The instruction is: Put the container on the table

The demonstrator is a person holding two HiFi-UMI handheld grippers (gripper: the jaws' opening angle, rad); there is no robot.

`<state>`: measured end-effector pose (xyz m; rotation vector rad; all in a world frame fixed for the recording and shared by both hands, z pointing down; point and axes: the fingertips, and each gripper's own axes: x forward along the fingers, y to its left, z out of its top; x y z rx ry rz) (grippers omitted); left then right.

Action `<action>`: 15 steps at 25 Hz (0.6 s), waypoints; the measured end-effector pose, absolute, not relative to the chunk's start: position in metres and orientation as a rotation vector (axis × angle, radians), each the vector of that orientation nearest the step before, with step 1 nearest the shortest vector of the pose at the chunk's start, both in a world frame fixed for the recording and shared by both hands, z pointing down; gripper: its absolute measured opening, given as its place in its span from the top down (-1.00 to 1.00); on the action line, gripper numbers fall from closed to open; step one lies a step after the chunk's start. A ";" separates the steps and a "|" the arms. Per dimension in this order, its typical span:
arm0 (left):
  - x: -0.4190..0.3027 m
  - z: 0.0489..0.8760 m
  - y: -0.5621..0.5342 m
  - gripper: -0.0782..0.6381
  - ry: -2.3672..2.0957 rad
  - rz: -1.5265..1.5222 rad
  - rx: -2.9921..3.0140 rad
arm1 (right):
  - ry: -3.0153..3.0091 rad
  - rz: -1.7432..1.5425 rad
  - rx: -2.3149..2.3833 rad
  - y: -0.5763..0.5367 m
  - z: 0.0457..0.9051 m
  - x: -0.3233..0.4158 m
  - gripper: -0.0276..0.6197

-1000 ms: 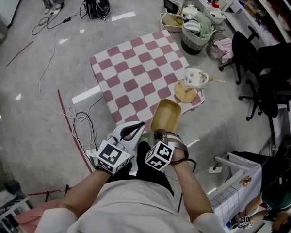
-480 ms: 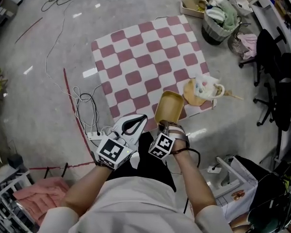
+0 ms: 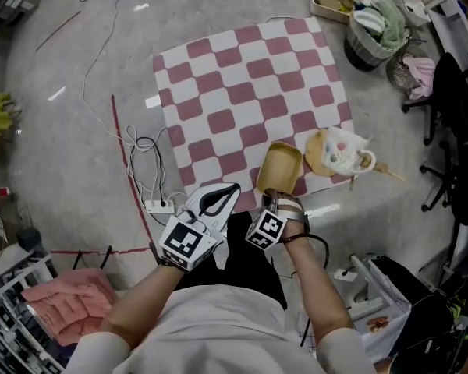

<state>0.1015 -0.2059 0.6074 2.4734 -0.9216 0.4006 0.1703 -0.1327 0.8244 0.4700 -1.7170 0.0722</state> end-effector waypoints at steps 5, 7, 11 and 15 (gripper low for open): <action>0.114 0.622 -0.209 0.77 -0.917 0.404 2.460 | -1.732 0.070 0.461 -0.131 0.830 0.171 0.82; 0.119 0.626 -0.209 0.77 -0.913 0.405 2.454 | -1.730 0.064 0.461 -0.131 0.832 0.173 0.82; 0.122 0.634 -0.208 0.77 -0.914 0.411 2.441 | -1.734 0.062 0.457 -0.131 0.839 0.174 0.82; 0.121 0.641 -0.206 0.77 -0.916 0.421 2.430 | -1.750 0.097 0.449 -0.127 0.847 0.173 0.82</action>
